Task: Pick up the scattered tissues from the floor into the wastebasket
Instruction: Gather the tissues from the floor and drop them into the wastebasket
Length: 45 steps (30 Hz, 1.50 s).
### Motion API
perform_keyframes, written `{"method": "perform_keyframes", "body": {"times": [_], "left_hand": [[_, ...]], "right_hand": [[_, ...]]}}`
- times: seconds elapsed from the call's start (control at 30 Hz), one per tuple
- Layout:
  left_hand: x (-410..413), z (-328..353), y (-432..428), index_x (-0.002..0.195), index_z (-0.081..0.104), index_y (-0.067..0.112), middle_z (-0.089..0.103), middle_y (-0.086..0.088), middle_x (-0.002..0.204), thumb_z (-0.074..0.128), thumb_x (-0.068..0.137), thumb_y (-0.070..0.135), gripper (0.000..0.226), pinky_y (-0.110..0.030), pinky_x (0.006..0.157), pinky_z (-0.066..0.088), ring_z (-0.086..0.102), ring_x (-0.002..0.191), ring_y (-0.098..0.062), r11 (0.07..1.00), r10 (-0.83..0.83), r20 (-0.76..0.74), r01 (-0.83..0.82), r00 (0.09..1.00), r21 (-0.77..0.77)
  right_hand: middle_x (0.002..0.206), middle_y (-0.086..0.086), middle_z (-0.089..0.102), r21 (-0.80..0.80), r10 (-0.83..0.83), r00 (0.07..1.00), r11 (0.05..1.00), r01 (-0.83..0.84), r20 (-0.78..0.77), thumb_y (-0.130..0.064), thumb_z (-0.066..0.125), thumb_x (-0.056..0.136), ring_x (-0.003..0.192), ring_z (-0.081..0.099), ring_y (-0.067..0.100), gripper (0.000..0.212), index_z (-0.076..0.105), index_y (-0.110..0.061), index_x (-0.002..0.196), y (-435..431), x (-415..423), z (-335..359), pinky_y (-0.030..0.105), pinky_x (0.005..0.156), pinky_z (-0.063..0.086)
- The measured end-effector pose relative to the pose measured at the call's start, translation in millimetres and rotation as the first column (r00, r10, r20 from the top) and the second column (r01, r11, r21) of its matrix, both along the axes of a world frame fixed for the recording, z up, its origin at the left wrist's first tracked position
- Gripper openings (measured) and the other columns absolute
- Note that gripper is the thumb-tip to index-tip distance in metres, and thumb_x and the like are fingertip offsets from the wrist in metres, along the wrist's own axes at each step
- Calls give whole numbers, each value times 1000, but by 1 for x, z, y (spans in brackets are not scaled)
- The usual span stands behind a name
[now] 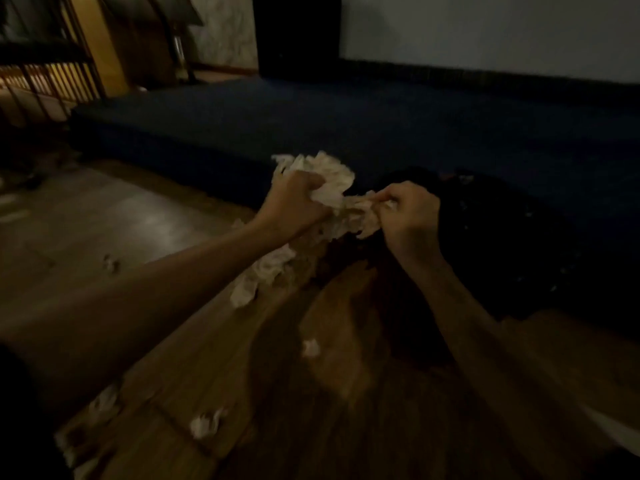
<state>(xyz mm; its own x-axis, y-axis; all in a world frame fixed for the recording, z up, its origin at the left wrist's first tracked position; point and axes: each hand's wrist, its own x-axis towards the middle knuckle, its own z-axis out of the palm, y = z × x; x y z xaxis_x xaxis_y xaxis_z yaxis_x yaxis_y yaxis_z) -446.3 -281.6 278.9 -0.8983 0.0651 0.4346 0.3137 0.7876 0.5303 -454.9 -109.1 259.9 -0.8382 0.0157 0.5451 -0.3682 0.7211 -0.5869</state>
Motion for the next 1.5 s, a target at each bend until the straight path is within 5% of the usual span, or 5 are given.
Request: {"method": "perform_keyframes", "body": {"times": [0.4, 0.73, 1.03, 1.2, 1.5], "left_hand": [[-63, 29, 147, 139, 38, 20, 47, -8, 142, 66, 82, 24, 63, -23, 97, 37, 48, 126, -22, 902, -408, 155, 423, 900, -82], [-12, -60, 26, 115, 60, 15, 62, -5, 119, 56, 86, 7, 30, -21, 85, 42, 56, 106, -13, 994, -37, 152, 52, 988, -92], [151, -245, -103, 125, 51, 30, 43, -3, 145, 48, 83, 35, 42, -44, 106, 34, 38, 135, -24, 935, 206, 649, 49, 733, -352], [187, -272, -101, 99, 68, 22, 63, -1, 114, 58, 84, 23, 19, -37, 89, 43, 59, 106, -23, 947, 241, 540, -75, 807, -311], [264, -255, -154, 84, 71, -3, 70, -25, 83, 58, 72, 6, 20, -29, 61, 38, 63, 76, -25, 868, 496, 439, -442, 749, -225]], "right_hand": [[114, 17, 67, -53, -354, 896, 923, 381, 269, -1, 52, 88, 104, 60, 32, 25, 69, -5, 105, 131, -31, 29, 28, 91, 46], [98, 14, 65, -82, 34, 993, 996, -43, -111, -5, 55, 85, 92, 60, 28, 16, 64, -7, 98, 13, 0, -18, 40, 81, 51], [150, 12, 32, 290, 249, 696, 777, -559, 674, -16, 49, 92, 138, 26, 29, 47, 39, -14, 138, -77, 42, -243, 37, 115, 19], [141, 7, 45, 508, 142, 871, 764, -399, 470, -6, 40, 95, 127, 39, 25, 36, 46, -10, 131, -77, 72, -277, 35, 109, 34], [94, 21, 68, -11, 705, 538, 612, -791, 462, 4, 56, 82, 94, 62, 33, 16, 69, 4, 92, -156, 168, -271, 30, 78, 46]]}}
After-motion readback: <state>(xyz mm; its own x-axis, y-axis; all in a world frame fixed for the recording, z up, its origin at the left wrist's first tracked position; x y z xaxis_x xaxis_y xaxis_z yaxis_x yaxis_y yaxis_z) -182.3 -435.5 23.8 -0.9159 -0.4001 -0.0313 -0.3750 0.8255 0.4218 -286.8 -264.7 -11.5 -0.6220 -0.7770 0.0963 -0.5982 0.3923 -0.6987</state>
